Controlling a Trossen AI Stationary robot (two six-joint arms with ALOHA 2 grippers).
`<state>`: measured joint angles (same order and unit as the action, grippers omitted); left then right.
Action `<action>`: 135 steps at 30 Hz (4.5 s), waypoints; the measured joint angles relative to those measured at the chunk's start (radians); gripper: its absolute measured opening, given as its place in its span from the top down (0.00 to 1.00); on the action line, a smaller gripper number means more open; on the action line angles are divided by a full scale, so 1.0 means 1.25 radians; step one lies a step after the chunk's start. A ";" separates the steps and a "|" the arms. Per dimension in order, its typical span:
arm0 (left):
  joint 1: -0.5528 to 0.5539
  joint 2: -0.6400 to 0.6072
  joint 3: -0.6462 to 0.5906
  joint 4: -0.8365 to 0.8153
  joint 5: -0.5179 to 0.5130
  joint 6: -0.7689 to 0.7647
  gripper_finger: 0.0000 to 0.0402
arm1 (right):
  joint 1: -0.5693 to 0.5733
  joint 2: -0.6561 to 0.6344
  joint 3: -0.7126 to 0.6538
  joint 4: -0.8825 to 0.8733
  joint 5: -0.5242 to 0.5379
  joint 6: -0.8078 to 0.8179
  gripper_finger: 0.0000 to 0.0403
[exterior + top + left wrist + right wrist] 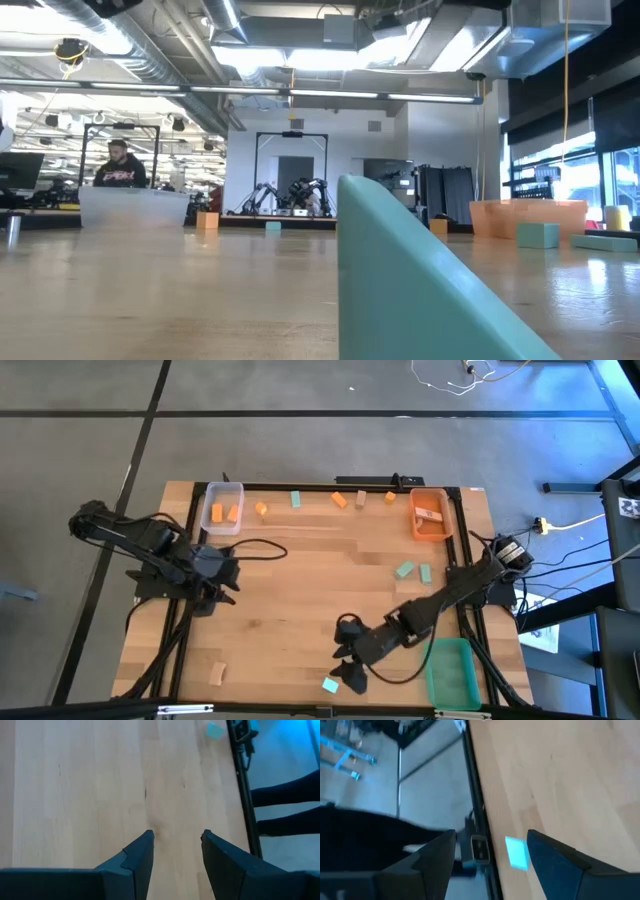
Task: Sort & place blocks by color
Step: Put the blue block into the green bin
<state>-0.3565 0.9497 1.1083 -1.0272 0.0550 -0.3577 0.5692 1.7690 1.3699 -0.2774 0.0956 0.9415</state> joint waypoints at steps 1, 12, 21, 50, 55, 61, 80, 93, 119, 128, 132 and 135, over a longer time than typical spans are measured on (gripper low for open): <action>-0.007 -0.006 0.000 0.002 -0.003 0.000 0.62 | 0.010 0.004 0.000 0.006 0.025 0.000 0.39; -0.059 -0.038 0.000 0.003 -0.047 -0.027 0.62 | 0.063 0.098 0.001 0.052 0.084 -0.027 0.39; -0.072 -0.038 0.000 0.003 -0.078 -0.045 0.62 | 0.064 0.181 0.001 0.083 0.078 -0.045 0.39; -0.071 -0.038 0.000 0.003 -0.121 -0.063 0.62 | 0.064 0.198 0.001 0.066 0.118 0.021 0.39; -0.071 -0.038 0.000 0.002 -0.131 -0.063 0.62 | 0.064 0.198 0.001 0.076 0.118 0.020 0.39; -0.071 -0.038 0.000 0.002 -0.166 -0.063 0.62 | 0.066 0.198 0.001 0.076 0.120 0.002 0.39; -0.071 -0.038 0.000 0.001 -0.169 -0.063 0.62 | 0.077 0.256 0.001 0.139 0.097 0.014 0.39; -0.071 -0.038 0.000 0.001 -0.169 -0.064 0.62 | 0.077 0.282 0.000 0.155 0.114 0.002 0.39; -0.071 -0.038 0.000 -0.005 -0.169 -0.062 0.62 | 0.078 0.334 0.001 0.219 0.105 0.101 0.39; -0.071 -0.038 0.000 -0.012 -0.168 -0.062 0.62 | 0.082 0.335 0.001 0.233 0.105 0.083 0.39; -0.071 -0.038 0.000 -0.012 -0.165 -0.062 0.62 | 0.082 0.335 0.001 0.223 0.105 0.083 0.40; -0.071 -0.038 0.000 -0.015 -0.165 -0.062 0.62 | 0.082 0.335 0.002 0.205 0.099 0.081 0.41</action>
<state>-0.4458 0.9028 1.1084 -1.0463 -0.1516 -0.4355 0.6712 2.1880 1.3730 -0.0211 0.2191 1.0427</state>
